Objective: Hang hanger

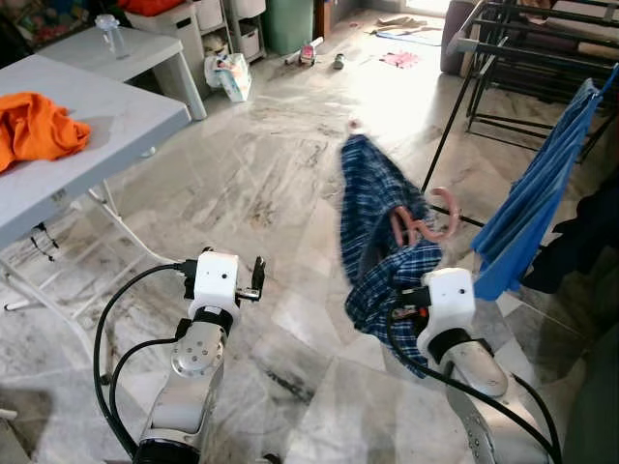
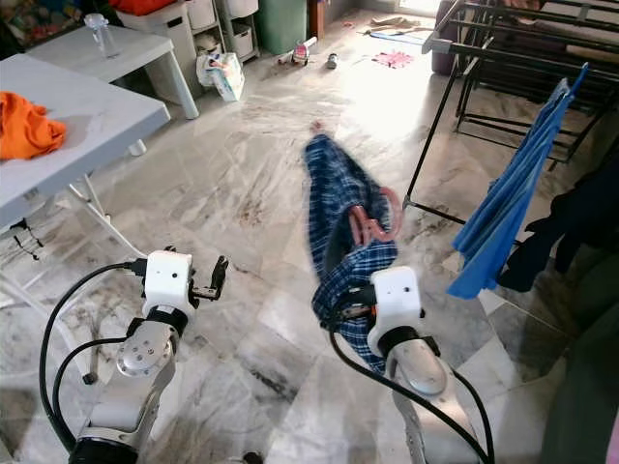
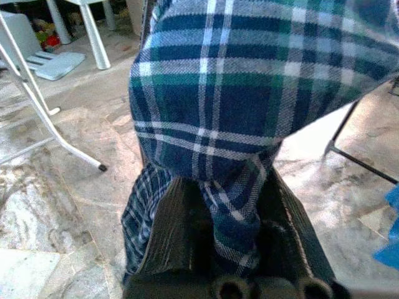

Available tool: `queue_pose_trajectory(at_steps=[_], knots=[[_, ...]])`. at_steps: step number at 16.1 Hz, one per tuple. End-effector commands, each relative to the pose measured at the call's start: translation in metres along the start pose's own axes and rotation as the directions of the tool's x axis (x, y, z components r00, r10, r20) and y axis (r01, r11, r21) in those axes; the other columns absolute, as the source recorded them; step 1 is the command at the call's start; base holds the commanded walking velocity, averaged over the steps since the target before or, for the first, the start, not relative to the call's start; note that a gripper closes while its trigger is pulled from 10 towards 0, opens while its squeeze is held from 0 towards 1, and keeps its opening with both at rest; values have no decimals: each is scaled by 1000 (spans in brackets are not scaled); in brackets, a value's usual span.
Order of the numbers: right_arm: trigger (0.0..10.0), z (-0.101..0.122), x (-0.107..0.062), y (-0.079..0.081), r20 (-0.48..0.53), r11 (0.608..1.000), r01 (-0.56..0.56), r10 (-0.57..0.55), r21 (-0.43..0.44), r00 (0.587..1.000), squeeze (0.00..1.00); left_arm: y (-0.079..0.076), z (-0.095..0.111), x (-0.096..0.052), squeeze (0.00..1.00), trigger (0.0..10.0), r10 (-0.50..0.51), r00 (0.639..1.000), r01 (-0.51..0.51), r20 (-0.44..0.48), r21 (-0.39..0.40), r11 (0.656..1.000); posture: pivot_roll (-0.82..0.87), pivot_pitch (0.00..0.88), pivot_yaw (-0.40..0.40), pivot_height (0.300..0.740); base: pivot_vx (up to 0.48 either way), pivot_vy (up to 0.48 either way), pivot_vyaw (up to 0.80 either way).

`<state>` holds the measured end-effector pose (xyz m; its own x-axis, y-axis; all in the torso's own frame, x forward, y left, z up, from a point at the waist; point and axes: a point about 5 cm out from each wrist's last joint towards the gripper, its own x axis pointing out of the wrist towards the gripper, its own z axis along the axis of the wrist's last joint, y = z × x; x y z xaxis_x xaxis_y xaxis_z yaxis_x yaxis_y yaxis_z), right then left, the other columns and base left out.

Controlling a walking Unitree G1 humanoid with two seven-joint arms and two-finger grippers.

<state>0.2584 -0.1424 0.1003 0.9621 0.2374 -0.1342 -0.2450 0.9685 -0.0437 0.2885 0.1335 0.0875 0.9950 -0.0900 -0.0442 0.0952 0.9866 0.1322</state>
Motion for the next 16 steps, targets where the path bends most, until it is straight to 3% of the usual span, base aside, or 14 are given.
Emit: queue_pose_trajectory(at_steps=[1,7,10,13,16], knots=[[10000,13,0,5,56,1000,-22,22,-14,998,0,1,1,-1,0,10000,0,1000,-1,7,3,1000,-47,71,39,740,0,0,663],[10000,15,-1,6,71,999,-30,31,-17,997,0,3,0,-3,0,10000,-24,1000,25,13,-33,999,-49,73,43,740,0,0,81],[10000,16,-2,8,75,999,-34,35,-8,997,0,3,1,-2,0,10000,-34,999,34,17,-36,999,-47,73,46,740,0,0,685],[10000,15,-2,9,75,999,-35,36,-6,997,0,2,1,-3,0,10000,-45,999,45,18,-38,998,-48,74,48,740,260,0,585],[10000,15,-3,9,75,999,-33,34,-6,997,0,2,1,-3,0,10000,-46,999,47,19,-39,998,-49,75,47,740,271,0,0]])
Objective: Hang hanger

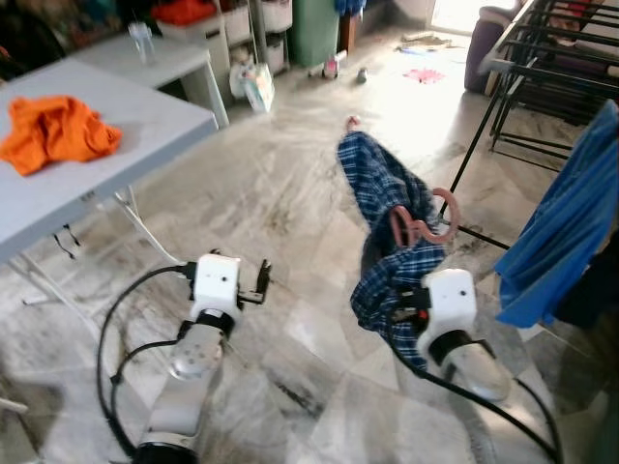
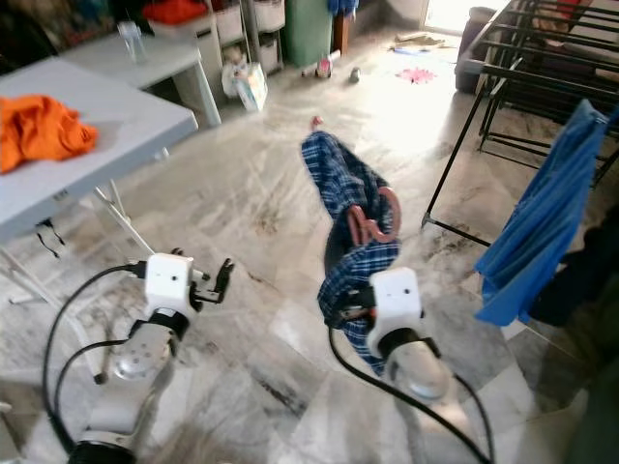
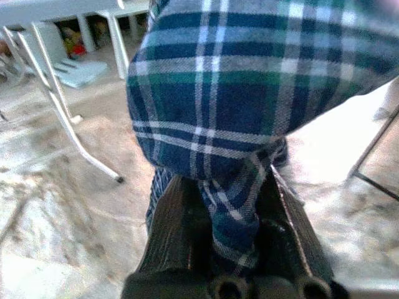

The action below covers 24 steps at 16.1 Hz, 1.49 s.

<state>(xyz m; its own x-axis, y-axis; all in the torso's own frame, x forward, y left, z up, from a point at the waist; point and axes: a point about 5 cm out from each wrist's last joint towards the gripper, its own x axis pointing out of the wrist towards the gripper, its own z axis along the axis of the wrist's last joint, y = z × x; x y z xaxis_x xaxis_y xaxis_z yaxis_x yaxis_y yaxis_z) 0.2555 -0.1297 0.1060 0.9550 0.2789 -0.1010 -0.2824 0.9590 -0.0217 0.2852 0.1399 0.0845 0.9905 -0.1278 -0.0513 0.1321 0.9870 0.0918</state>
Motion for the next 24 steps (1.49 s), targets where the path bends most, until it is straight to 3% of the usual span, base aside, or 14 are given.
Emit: queue_pose_trajectory(at_steps=[1,7,19,24], knots=[[10000,9,-2,-4,40,1000,7,-6,-23,999,0,-4,5,2,0,10000,-9,1000,9,21,-1,1000,-51,76,47,740,270,0,0],[10000,9,-2,-3,41,1000,-3,4,-30,999,0,-5,4,2,0,10000,-10,1000,10,17,-3,1000,-50,75,47,740,282,0,0],[10000,9,-3,-3,42,999,-13,15,-41,999,0,-2,1,0,0,10000,23,1000,-23,-3,5,1000,-49,66,43,740,0,0,0],[10000,9,-2,-1,42,998,-29,32,-62,999,0,-6,1,1,0,10000,-7,1000,7,-8,21,1000,-50,67,43,740,0,0,754]])
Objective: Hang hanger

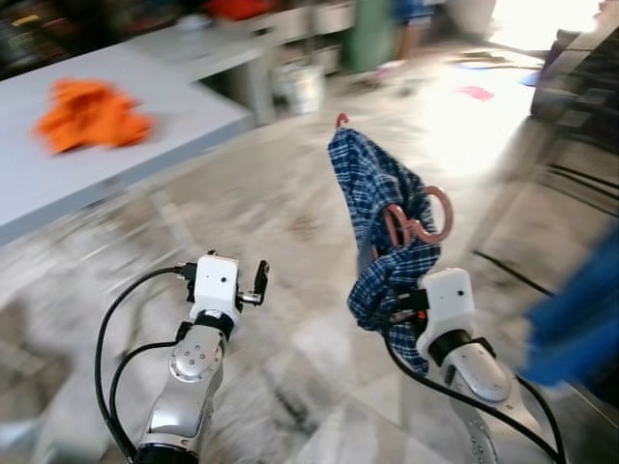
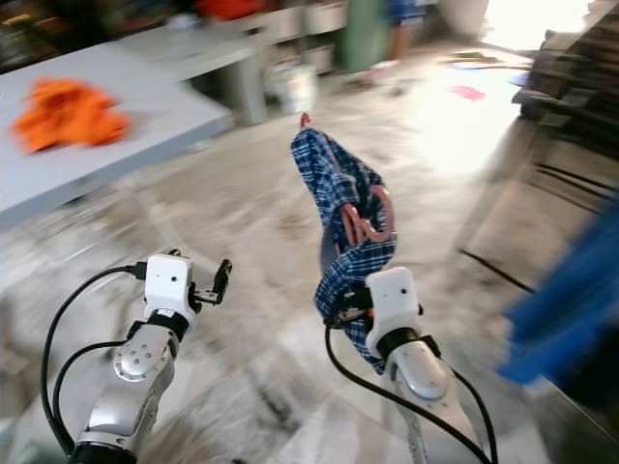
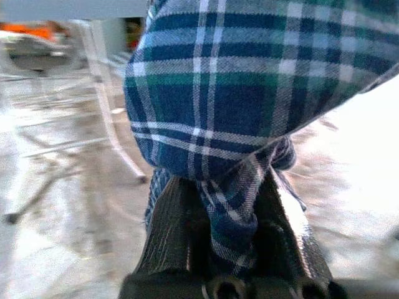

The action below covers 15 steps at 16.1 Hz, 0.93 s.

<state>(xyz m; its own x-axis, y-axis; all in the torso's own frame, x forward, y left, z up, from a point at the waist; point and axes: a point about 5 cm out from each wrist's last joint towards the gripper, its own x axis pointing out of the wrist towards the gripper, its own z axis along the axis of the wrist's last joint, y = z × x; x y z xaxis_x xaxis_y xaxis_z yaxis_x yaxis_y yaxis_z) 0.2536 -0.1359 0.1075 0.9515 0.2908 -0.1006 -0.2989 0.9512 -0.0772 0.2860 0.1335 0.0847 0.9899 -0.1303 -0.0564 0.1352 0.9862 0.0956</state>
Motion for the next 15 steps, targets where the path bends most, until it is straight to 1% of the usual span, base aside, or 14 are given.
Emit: queue_pose_trajectory(at_steps=[1,7,8,10,11,13,15], knots=[[10000,8,2,4,42,1000,-19,20,-8,999,0,-2,1,0,0,10000,-18,1000,18,1,18,1000,-50,67,43,740,0,0,800],[10000,7,0,4,40,1000,-20,20,-8,999,0,-3,0,0,0,10000,-17,1000,17,-8,16,1000,-54,67,45,740,0,0,783],[10000,8,-1,-1,43,1000,22,-22,3,999,0,-1,-1,-1,0,10000,-10,1000,10,-13,17,1000,-54,66,45,740,0,0,0],[10000,7,-2,-10,39,996,85,-84,-21,996,0,3,-1,-5,0,10000,-10,1000,11,-19,22,1000,-54,66,46,740,0,0,0],[10000,6,-4,-17,38,992,128,-127,-20,991,0,5,-2,-10,0,10000,-17,999,17,-28,22,1000,-54,66,46,740,0,0,0],[10000,5,-5,-18,34,991,132,-131,-13,991,0,9,-5,-12,0,10000,-16,999,17,-36,28,999,-44,66,48,740,0,0,0],[10000,3,-5,-15,30,992,126,-126,-3,992,0,10,-5,-12,0,10000,-15,999,16,-36,29,999,-41,66,49,740,0,0,0]])
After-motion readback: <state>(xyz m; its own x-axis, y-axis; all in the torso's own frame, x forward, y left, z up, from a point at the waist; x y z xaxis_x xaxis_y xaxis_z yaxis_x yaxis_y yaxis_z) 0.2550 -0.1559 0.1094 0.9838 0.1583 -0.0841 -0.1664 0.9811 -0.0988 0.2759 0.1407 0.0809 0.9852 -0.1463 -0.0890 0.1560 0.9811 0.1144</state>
